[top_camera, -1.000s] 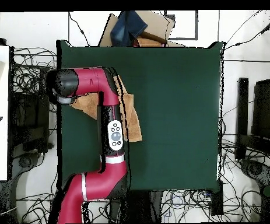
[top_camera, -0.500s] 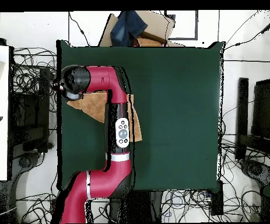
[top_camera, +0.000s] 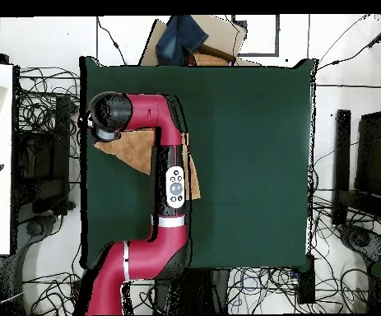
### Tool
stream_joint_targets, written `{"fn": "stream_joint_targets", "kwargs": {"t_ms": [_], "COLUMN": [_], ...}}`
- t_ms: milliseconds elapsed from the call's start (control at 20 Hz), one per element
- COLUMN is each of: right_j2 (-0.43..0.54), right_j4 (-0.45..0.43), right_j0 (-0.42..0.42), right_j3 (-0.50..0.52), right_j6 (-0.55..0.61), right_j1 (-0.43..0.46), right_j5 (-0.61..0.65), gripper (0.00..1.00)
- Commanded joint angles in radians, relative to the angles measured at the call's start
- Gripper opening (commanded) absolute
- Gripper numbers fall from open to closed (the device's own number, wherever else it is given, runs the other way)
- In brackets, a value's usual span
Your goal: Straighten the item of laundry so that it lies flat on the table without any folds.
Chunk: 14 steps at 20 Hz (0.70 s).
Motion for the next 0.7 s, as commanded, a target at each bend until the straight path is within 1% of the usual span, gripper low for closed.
{"fn": "stream_joint_targets", "kwargs": {"t_ms": [50,250,450,550,700], "right_j2": [0.017,0.013,0.011,0.013,0.030], "right_j4": [0.031,0.047,0.072,0.084,0.106], "right_j0": [-0.026,-0.037,-0.043,-0.044,-0.037], "right_j3": [0.242,0.252,0.274,0.277,0.247], "right_j6": [-0.189,-0.178,-0.177,-0.182,-0.197], "right_j1": [0.013,0.005,-0.006,-0.009,0.006], "right_j5": [-0.016,0.027,0.039,0.032,0.001], "gripper": [0.00,0.00,0.00,0.00,0.00]}}
